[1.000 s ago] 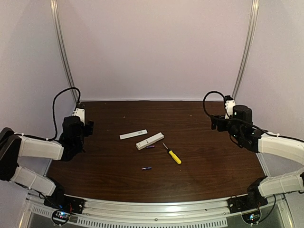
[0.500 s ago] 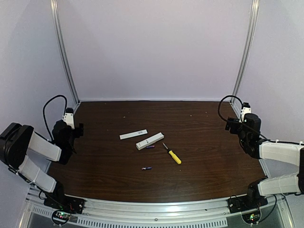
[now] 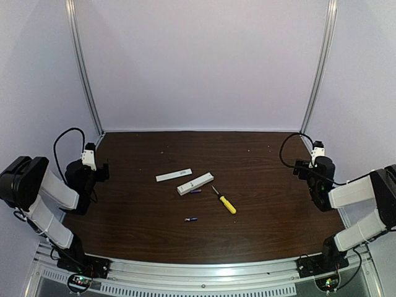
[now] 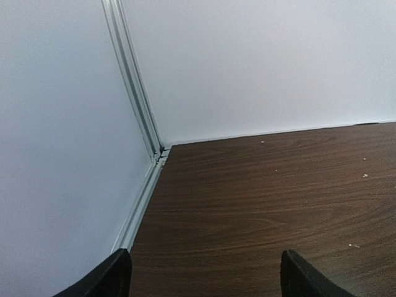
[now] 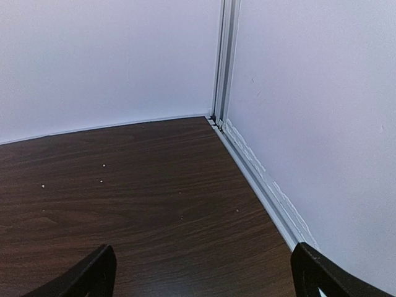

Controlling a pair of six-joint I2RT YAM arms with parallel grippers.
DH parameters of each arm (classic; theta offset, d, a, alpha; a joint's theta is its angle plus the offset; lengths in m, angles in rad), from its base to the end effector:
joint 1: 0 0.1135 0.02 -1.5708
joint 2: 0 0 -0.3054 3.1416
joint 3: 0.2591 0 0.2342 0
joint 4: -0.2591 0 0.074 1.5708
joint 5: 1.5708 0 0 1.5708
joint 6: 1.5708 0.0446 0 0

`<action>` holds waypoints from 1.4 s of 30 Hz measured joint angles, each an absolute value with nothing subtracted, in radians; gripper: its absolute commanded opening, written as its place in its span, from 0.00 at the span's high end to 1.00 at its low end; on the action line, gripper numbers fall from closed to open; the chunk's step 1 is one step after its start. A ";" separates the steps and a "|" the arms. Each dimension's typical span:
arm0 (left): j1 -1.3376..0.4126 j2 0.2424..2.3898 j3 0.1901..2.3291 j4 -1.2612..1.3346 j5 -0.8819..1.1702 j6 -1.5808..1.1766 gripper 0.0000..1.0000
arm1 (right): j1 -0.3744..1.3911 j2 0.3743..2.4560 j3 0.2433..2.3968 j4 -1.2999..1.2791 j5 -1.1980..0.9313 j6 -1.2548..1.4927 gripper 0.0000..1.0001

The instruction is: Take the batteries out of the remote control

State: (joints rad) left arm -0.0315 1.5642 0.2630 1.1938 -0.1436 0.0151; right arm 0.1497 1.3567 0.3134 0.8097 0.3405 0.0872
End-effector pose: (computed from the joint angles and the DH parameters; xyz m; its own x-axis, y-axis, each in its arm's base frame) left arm 0.2537 -0.0016 0.2040 -0.1088 0.0184 -0.9939 -0.1094 0.9935 0.0304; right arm 0.2334 0.0201 0.2197 -0.2123 0.0510 -0.9759 0.1999 0.9798 0.0077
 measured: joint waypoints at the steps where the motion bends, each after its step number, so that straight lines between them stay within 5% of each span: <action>1: -0.031 1.564 0.262 1.199 -0.125 0.020 0.14 | 0.150 1.370 0.314 0.835 0.338 0.079 0.00; 10: -0.031 1.564 0.261 1.204 -0.063 0.035 0.03 | 0.127 1.518 0.304 1.073 0.310 0.031 0.00; 42: -0.031 1.564 0.261 1.203 -0.064 0.035 0.03 | 0.111 1.549 0.268 1.229 0.149 -0.031 0.00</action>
